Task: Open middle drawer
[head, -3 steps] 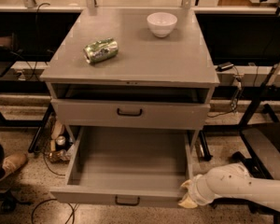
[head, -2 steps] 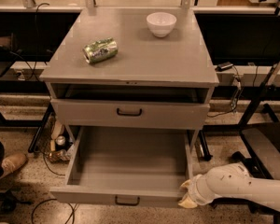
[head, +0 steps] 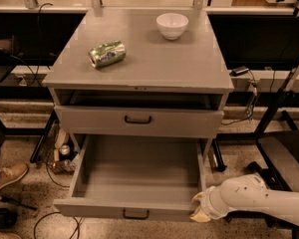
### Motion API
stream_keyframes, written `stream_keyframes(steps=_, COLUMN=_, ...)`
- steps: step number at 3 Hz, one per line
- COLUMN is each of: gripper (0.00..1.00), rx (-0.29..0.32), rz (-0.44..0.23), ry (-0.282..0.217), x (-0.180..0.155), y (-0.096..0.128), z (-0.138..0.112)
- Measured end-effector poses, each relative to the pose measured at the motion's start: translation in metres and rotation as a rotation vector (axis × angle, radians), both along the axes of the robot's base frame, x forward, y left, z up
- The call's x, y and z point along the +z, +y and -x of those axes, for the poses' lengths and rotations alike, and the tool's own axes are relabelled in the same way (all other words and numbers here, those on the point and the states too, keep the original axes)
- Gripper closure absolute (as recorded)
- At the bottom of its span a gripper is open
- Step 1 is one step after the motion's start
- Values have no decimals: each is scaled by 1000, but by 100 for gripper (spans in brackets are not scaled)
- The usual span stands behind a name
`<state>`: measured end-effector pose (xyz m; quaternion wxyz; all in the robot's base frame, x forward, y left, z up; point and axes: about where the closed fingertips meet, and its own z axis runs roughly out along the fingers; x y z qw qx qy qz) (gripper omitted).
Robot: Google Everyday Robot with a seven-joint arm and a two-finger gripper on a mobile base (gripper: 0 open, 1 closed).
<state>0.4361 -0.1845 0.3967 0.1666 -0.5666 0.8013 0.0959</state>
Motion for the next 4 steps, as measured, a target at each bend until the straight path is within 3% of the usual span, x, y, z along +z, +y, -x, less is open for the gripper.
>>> stream_keyframes(steps=2, gripper=11, rx=2, rz=-1, ry=2, x=-1, y=1, z=1)
stream_keyframes(steps=3, gripper=0, rx=19, rz=12, ry=-25, x=7, y=1, z=-4)
stream_keyframes(steps=4, gripper=0, rx=6, rz=34, ry=-129, x=49, y=-12, z=0)
